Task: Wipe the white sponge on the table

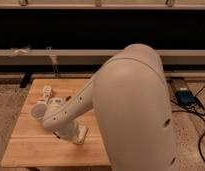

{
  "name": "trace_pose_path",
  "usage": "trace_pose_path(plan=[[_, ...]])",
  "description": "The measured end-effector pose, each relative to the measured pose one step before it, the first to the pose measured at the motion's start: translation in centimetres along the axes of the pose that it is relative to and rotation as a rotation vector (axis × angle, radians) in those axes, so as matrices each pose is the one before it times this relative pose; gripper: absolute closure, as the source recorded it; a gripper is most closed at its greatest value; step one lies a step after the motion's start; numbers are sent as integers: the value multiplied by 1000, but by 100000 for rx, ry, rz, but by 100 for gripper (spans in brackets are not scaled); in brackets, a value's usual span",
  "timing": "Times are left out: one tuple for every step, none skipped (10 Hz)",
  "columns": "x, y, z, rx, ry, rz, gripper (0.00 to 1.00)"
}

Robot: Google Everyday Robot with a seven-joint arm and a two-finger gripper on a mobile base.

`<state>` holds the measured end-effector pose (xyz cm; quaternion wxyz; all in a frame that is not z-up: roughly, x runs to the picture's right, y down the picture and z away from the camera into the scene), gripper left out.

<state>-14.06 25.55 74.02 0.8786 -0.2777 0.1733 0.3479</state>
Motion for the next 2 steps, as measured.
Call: trace_pose_path(plan=[[49, -106, 16, 73, 73, 193, 96], [8, -4, -3, 30, 31, -4, 96]])
